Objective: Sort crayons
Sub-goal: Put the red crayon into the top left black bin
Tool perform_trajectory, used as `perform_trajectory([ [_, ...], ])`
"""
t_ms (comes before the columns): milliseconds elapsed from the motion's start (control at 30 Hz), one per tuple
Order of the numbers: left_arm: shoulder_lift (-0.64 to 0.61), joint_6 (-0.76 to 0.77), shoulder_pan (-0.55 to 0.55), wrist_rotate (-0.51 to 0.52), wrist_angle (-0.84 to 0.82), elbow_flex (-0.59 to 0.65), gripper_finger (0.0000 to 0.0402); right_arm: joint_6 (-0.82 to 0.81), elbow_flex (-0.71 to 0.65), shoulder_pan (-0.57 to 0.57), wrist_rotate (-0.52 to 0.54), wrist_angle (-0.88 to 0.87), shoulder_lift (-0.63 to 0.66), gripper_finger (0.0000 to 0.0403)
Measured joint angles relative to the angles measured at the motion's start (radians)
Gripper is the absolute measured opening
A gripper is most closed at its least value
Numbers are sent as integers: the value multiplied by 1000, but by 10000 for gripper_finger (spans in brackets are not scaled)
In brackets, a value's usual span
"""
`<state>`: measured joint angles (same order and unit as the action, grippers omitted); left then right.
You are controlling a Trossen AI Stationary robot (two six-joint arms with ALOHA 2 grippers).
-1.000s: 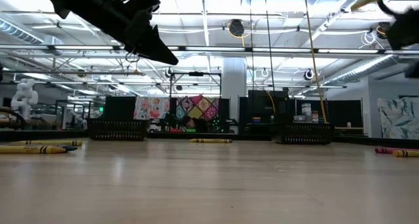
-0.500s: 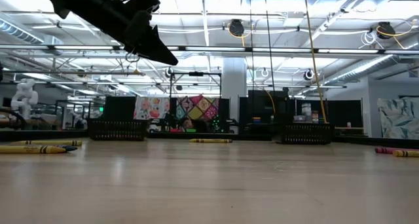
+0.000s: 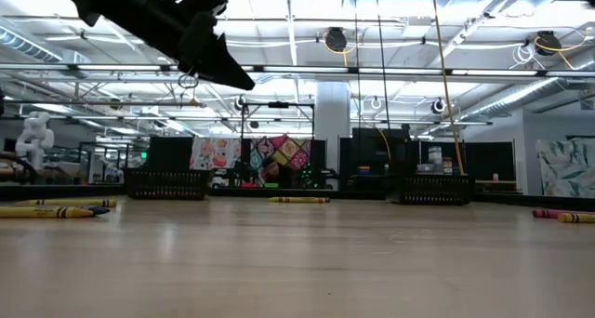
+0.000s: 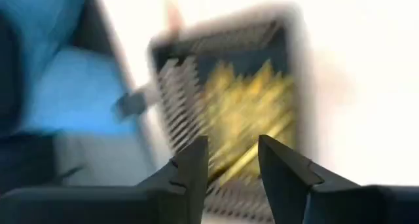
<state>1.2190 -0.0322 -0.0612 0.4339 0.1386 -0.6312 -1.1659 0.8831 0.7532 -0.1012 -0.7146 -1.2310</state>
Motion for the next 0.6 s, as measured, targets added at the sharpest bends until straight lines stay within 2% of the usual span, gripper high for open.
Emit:
perform_trajectory([
  [133, 0, 0, 0, 0, 11, 0, 173, 173, 1, -83, 427, -152, 53, 108],
  [200, 0, 0, 0, 0, 10, 0, 173, 270, -6, -139, 521, -269, 52, 101],
  [267, 0, 0, 0, -5, 0, 0, 173, 368, -41, -200, 521, -301, 55, 95],
  [333, 0, 1, 0, -21, -15, 0, 173, 432, -104, -251, 506, -245, 72, 95],
  [433, 0, 2, 0, -43, -30, 0, 173, 529, -232, -314, 376, -91, 108, 106],
  [500, 0, 2, 0, -51, -27, 0, 173, 544, -316, -349, 301, -19, 135, 118],
  [600, 0, 2, 0, -52, -22, 0, 173, 525, -407, -386, 283, 22, 170, 137],
])
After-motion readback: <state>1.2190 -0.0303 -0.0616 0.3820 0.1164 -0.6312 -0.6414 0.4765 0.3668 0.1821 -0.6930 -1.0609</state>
